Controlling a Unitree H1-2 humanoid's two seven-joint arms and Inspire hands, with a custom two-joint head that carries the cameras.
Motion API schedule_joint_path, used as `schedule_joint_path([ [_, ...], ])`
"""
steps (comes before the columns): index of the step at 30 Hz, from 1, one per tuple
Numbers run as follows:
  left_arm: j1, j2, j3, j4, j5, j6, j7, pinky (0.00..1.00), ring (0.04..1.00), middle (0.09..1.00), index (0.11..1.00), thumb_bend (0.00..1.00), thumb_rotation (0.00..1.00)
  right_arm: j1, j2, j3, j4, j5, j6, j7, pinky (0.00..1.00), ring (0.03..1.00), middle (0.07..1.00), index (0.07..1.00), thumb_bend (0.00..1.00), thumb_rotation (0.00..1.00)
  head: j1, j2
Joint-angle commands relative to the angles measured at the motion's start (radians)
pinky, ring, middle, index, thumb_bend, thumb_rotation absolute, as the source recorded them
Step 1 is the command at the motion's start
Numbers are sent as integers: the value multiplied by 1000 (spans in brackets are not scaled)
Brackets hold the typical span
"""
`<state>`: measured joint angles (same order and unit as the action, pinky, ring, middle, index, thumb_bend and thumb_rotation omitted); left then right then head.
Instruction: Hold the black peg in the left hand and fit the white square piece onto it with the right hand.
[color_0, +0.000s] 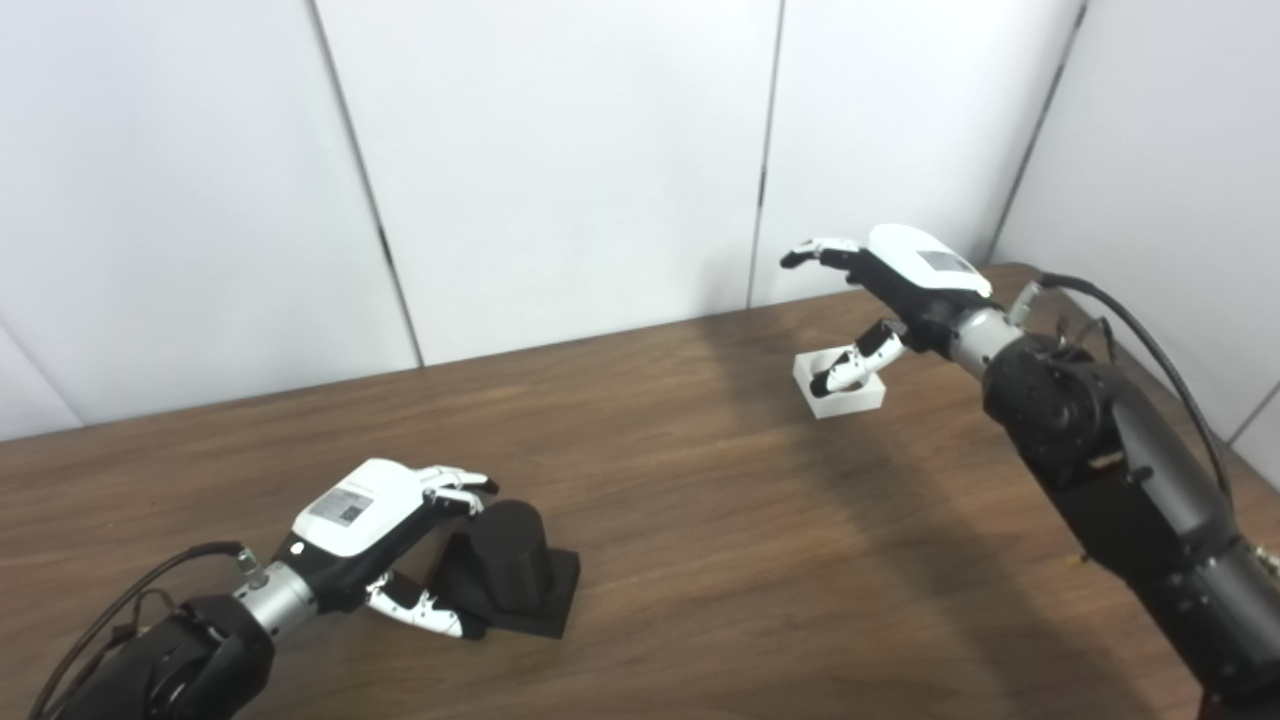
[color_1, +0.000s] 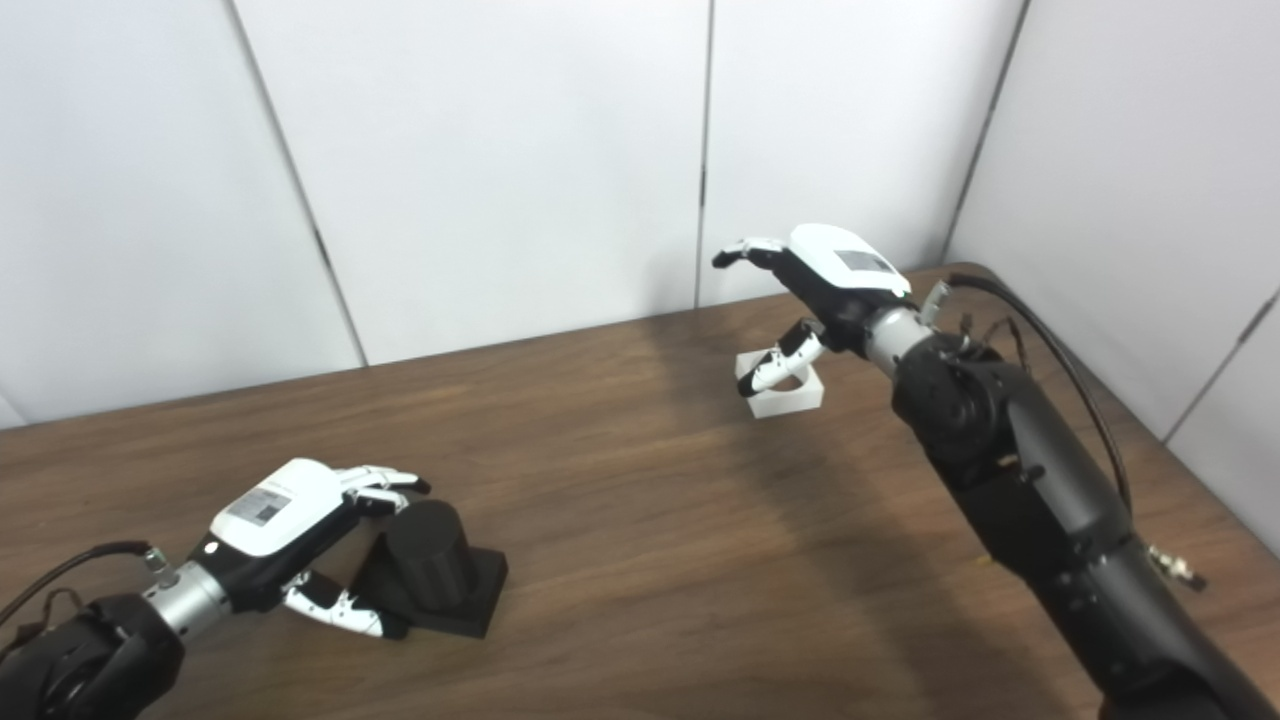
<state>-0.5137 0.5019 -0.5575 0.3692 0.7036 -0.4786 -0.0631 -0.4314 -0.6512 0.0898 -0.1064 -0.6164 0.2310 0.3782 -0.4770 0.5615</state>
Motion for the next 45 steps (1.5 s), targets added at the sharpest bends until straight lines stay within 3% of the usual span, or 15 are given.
schedule_joint_path([
  [1,26,55,-41,44,67,9,-45,712,837,842,488,524,61,-68,-48,-3,-1,-13,8,21,829,930,949,877,836,185,-5,-2],
  [3,27,57,-44,42,67,10,-40,708,835,839,488,524,61,-84,-58,5,10,-21,21,44,864,942,964,891,857,207,-7,-2],
  [7,24,63,-54,42,52,9,-40,706,831,838,488,524,61,-138,-85,42,14,-24,128,183,960,994,997,939,856,240,-14,-6],
  [10,24,69,-55,35,36,9,-44,708,831,839,488,524,61,-169,-97,68,17,-29,182,255,899,1000,1000,941,898,209,-17,-7],
  [14,32,73,-40,18,29,12,-56,716,832,837,488,524,59,-191,-98,100,25,-74,231,325,960,1000,1000,957,911,183,-26,-11],
  [28,43,82,-36,-7,27,12,-48,708,824,830,488,524,58,-237,-60,170,143,-298,239,456,999,1000,1000,967,999,222,-21,-6],
  [32,50,82,-30,-20,26,12,-50,709,822,823,488,524,57,-236,-52,184,176,-332,238,453,1000,1000,1000,967,1000,237,-18,-5],
  [45,54,80,-27,-26,43,15,-74,700,826,827,488,524,58,-207,-37,182,265,-286,188,264,929,997,1000,973,987,205,-12,0],
])
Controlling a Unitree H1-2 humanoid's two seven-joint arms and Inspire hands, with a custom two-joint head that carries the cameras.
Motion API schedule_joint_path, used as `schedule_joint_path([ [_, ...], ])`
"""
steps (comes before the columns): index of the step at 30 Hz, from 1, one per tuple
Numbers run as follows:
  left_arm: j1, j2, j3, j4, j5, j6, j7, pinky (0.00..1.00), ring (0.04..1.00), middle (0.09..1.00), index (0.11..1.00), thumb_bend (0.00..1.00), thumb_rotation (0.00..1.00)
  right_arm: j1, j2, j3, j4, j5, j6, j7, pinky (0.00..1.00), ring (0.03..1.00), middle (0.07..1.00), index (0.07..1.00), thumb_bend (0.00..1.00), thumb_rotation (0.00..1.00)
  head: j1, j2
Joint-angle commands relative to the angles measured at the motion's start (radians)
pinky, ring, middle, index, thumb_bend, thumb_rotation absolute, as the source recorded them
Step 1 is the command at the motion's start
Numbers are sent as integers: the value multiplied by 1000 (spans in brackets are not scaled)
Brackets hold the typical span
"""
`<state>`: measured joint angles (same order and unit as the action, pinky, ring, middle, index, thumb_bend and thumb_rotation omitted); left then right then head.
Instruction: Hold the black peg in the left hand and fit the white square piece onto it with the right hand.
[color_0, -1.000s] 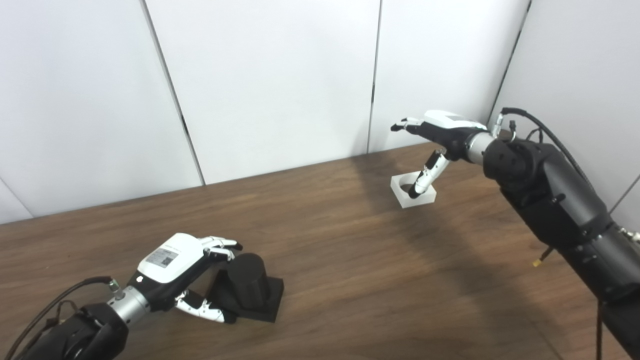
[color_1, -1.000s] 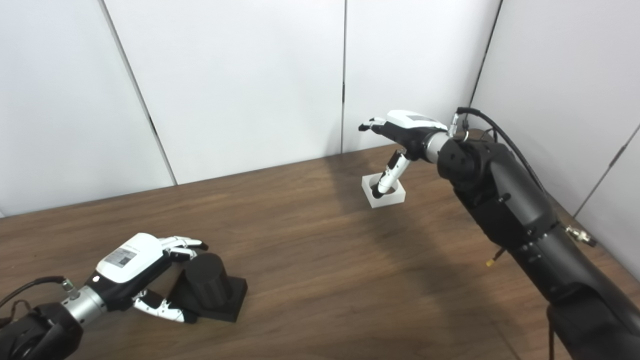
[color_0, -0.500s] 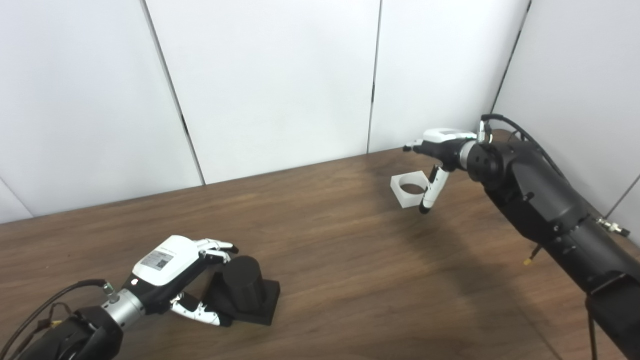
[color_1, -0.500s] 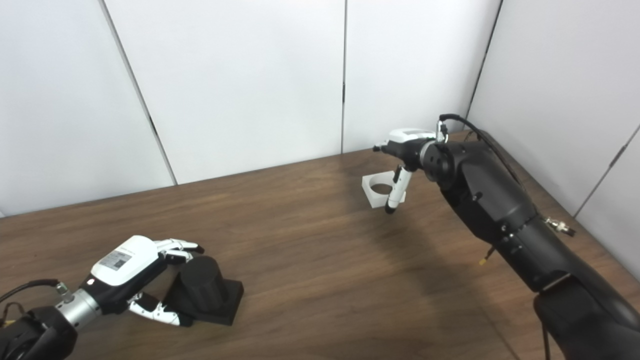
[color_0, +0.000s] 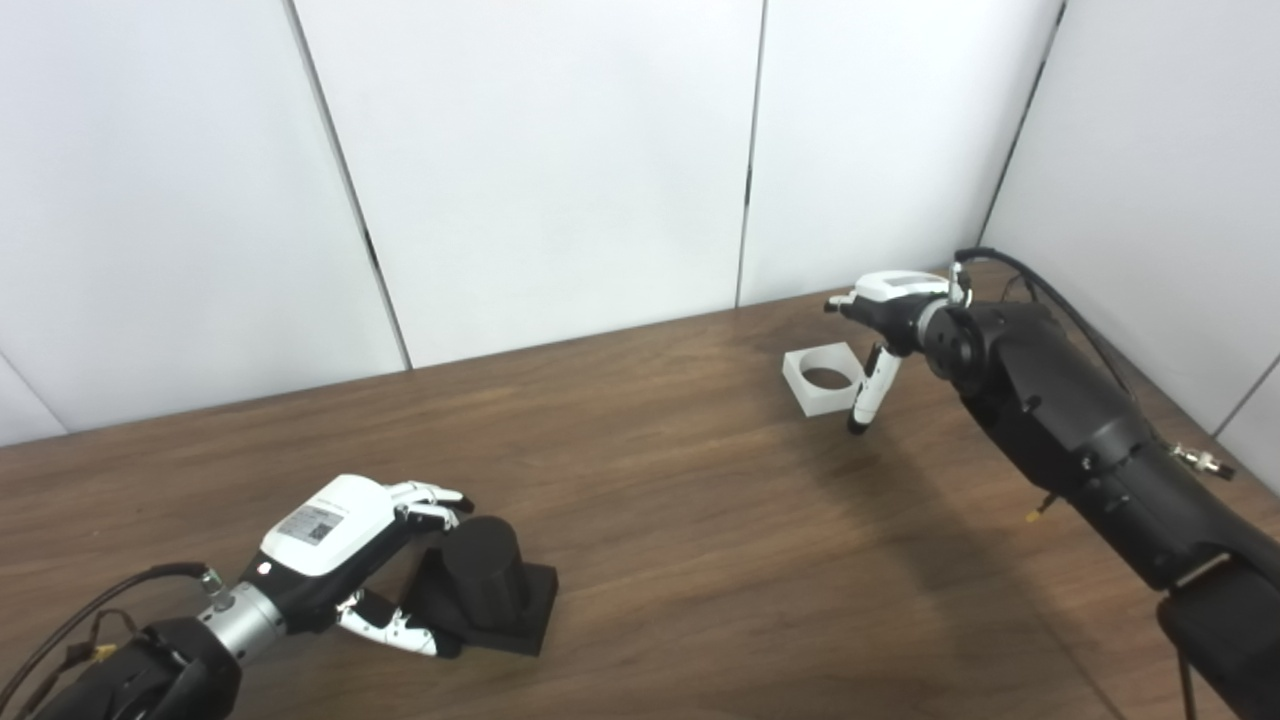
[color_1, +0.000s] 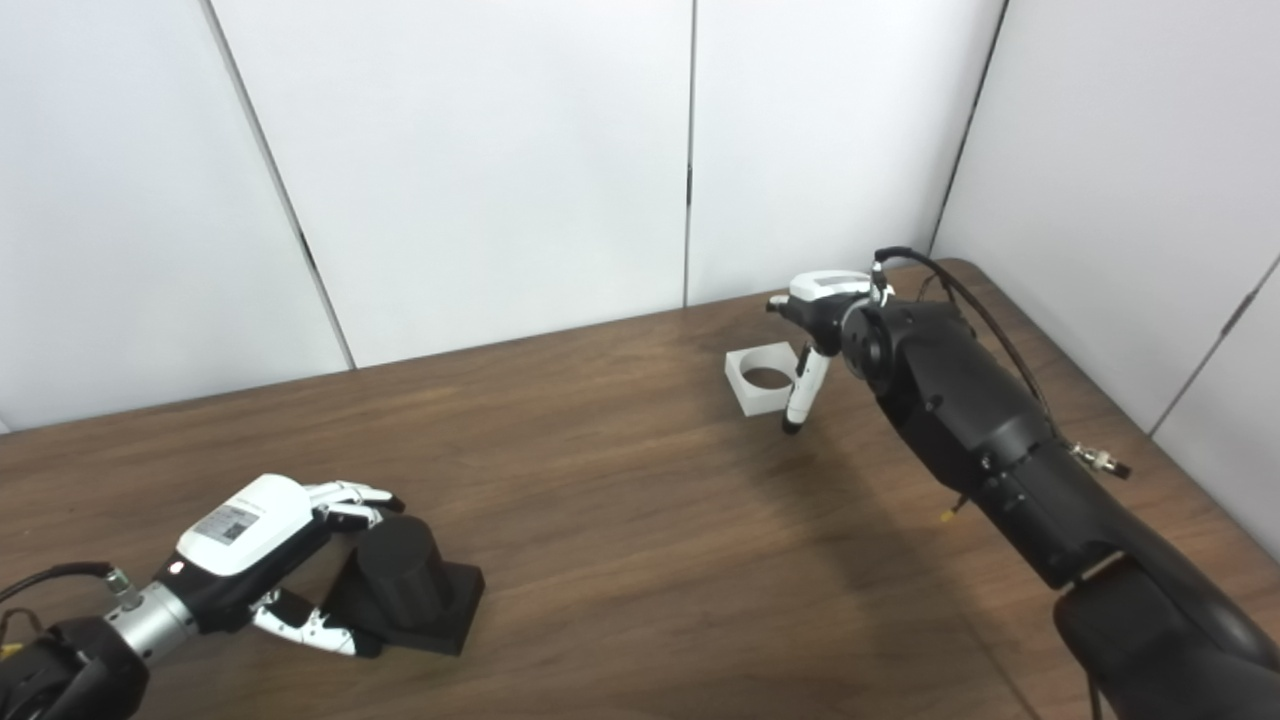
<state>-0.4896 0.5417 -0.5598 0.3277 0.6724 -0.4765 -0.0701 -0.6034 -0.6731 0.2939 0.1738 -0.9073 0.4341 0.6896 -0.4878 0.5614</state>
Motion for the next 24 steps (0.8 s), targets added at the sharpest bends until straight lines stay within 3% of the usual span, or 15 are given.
schedule_joint_path([
  [1,29,40,-24,14,77,14,-70,702,826,828,488,524,58,-33,-14,-22,-11,7,-18,-64,922,995,1000,971,973,200,1,1],
  [24,41,36,-22,10,97,13,-53,714,821,826,488,524,61,-49,33,6,119,67,-47,-225,856,940,977,897,887,180,36,17],
])
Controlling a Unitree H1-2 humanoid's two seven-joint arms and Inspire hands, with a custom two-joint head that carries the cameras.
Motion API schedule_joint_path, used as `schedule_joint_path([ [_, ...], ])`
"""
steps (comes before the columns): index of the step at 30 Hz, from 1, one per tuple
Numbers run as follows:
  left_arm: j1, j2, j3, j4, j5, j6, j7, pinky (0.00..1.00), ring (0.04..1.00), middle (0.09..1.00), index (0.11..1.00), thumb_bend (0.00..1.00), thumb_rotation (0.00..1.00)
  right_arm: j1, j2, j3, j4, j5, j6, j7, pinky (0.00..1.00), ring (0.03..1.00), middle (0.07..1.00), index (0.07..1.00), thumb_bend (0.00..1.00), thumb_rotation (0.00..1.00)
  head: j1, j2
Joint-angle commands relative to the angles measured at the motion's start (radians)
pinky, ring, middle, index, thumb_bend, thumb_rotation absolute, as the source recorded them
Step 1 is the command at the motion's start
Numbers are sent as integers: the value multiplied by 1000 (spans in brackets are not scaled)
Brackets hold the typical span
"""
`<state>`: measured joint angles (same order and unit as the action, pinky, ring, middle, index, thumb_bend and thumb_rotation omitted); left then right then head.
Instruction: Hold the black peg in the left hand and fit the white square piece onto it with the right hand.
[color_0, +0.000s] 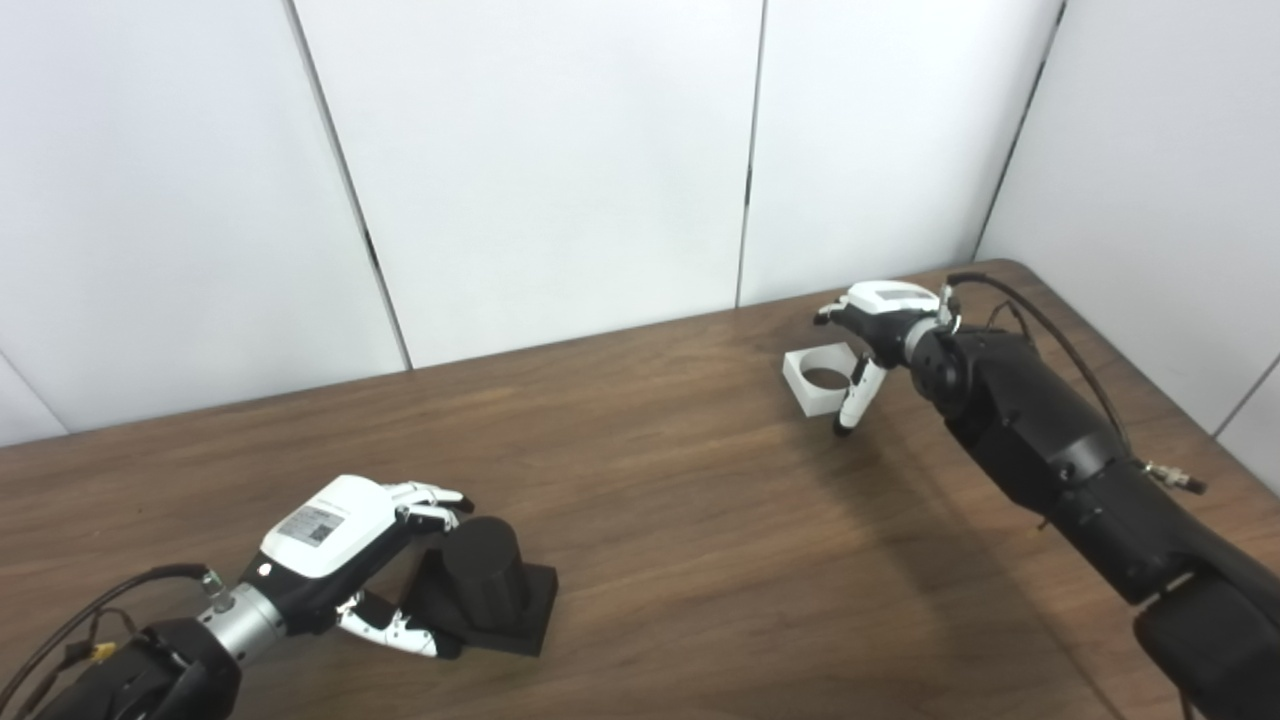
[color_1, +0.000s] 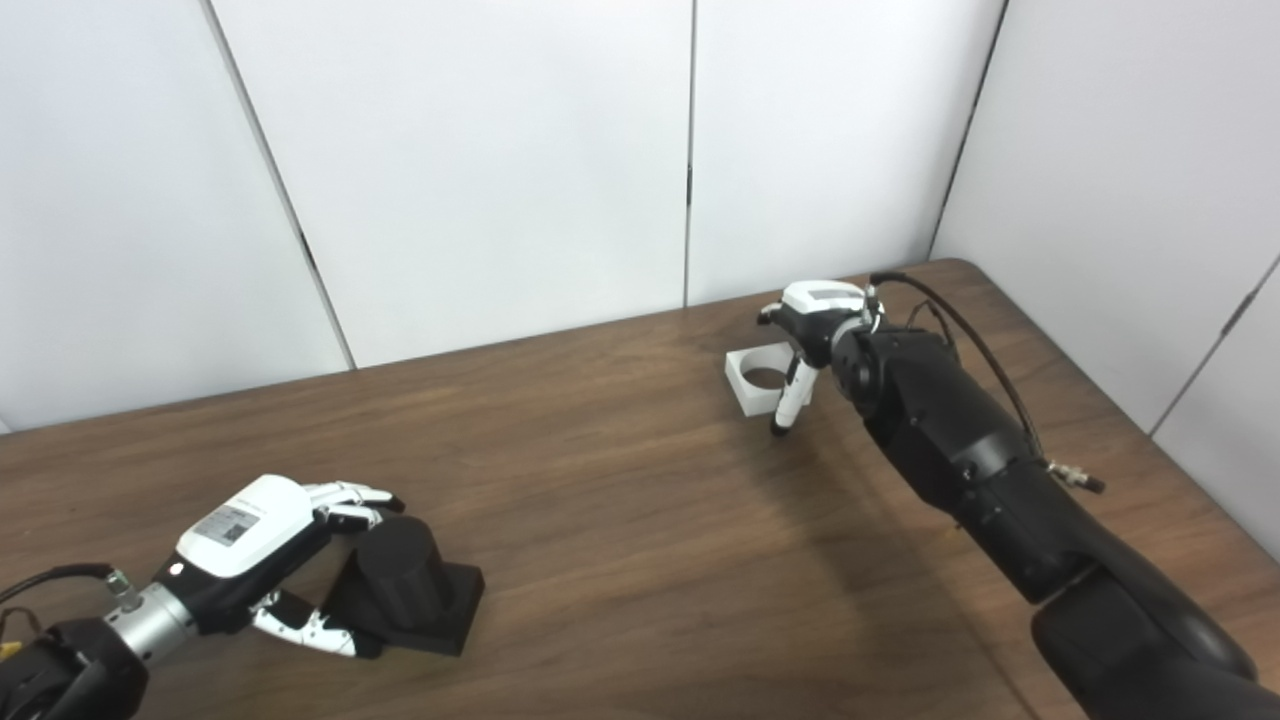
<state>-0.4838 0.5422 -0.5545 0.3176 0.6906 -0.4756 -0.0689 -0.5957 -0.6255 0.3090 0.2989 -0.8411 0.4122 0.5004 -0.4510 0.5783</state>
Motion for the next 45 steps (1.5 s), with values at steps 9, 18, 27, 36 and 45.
schedule_joint_path([
  [9,49,37,-17,-7,80,28,-75,726,827,836,488,524,62,-87,-8,27,69,7,-60,-55,835,921,953,870,876,168,13,12],
  [18,57,38,-15,-22,83,30,-72,722,826,835,488,524,62,-125,-1,53,140,22,-95,-57,806,914,925,784,816,164,20,24],
  [27,65,33,-5,-37,72,40,-78,716,825,834,488,524,61,-172,6,100,225,20,-137,-62,755,868,871,644,726,177,35,36],
  [36,65,33,-1,-32,77,40,-76,713,828,837,488,524,63,-176,-4,100,185,44,-122,-16,828,884,802,481,517,135,33,43],
  [45,63,32,0,-37,73,49,-90,724,830,837,488,524,63,-161,-17,74,137,65,-171,-62,781,856,791,483,519,131,42,53],
])
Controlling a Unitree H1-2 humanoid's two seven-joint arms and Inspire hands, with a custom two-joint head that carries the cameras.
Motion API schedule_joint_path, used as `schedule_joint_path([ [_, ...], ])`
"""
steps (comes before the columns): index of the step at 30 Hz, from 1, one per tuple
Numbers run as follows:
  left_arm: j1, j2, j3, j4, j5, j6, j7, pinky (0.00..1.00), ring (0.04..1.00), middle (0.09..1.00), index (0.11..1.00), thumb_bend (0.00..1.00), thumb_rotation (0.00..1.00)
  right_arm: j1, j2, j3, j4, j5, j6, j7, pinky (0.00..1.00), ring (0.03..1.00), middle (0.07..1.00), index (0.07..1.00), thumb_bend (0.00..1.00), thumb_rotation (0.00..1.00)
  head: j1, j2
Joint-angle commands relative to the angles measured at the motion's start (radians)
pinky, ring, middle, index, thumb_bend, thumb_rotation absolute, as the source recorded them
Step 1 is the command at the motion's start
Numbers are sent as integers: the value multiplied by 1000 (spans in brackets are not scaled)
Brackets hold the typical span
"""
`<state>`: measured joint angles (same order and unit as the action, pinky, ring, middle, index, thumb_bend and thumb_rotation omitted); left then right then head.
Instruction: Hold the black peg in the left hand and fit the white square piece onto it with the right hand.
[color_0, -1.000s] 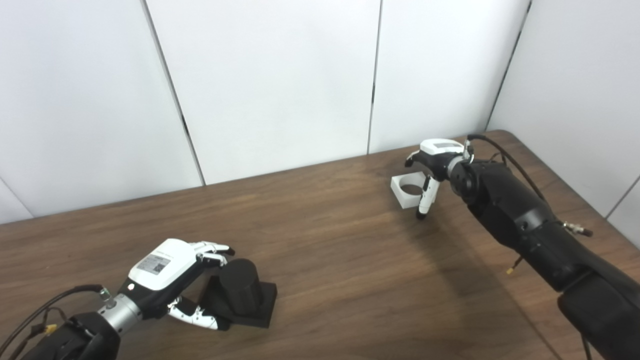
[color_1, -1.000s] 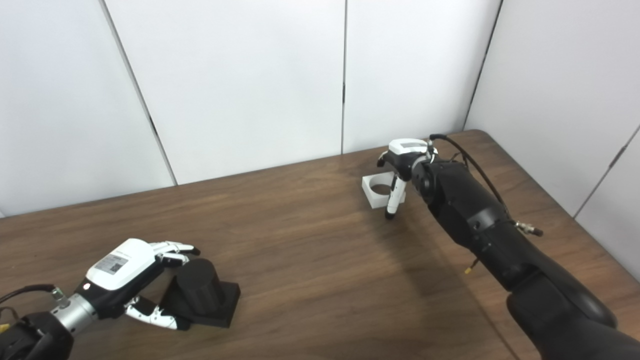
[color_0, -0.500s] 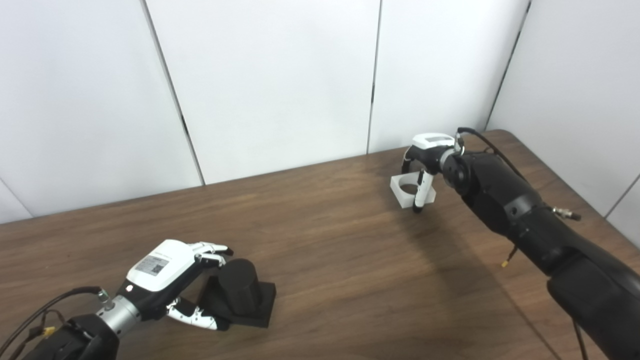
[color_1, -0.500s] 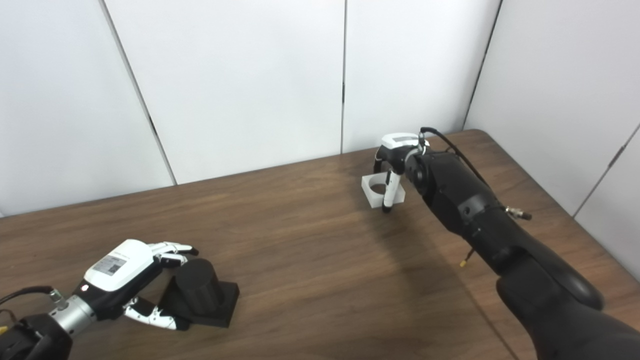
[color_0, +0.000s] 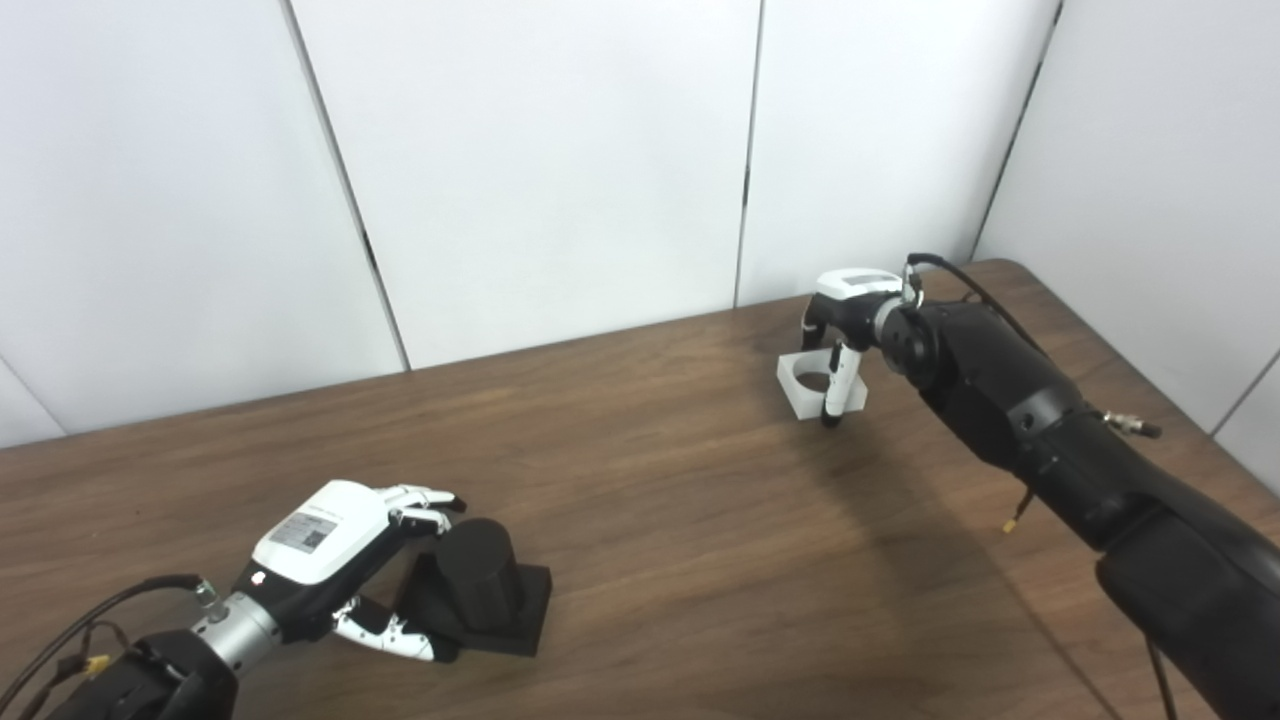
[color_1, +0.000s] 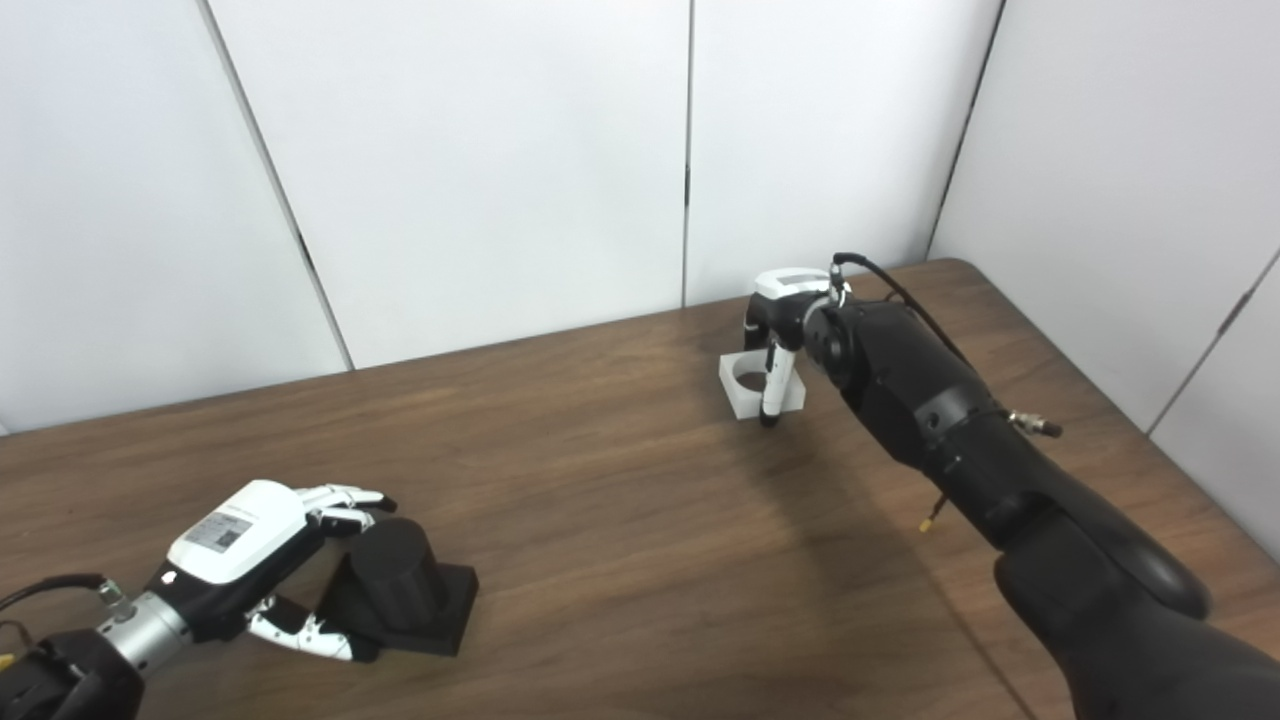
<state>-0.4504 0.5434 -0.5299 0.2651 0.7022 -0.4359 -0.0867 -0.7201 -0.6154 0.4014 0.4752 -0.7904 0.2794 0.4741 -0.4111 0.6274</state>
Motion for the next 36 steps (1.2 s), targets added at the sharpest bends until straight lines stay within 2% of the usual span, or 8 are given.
schedule_joint_path([
  [1,30,30,-24,15,57,8,-74,723,832,839,488,524,63,-31,-29,-25,-47,20,-56,-51,778,851,787,482,519,130,5,4],
  [4,30,27,-22,14,48,7,-79,723,834,840,488,525,62,-16,-40,-29,-71,14,-99,-91,804,839,770,482,521,131,15,4],
  [6,32,25,-20,14,52,8,-74,721,834,840,489,525,60,-4,-46,-30,-98,3,-109,-107,906,850,769,482,520,133,19,5],
  [9,31,22,-20,14,56,11,-75,726,835,839,489,525,59,12,-54,-38,-147,-6,-103,-113,974,868,777,482,519,133,37,11],
  [14,29,16,-22,5,65,36,-89,735,847,855,489,525,60,35,-71,-74,-235,15,-130,-125,929,864,780,483,520,131,96,23],
  [18,23,7,-31,31,82,24,-60,732,846,853,490,525,63,52,-75,-109,-327,49,-135,-94,930,886,787,483,522,131,133,31],
  [29,10,-18,-41,5,94,65,-86,747,858,863,490,524,68,75,-85,-141,-494,97,-187,-49,864,853,773,481,522,130,268,70],
  [36,8,-36,-39,-13,97,92,-97,753,855,863,490,524,69,75,-74,-147,-556,130,-204,-4,849,852,770,481,522,128,325,89],
])
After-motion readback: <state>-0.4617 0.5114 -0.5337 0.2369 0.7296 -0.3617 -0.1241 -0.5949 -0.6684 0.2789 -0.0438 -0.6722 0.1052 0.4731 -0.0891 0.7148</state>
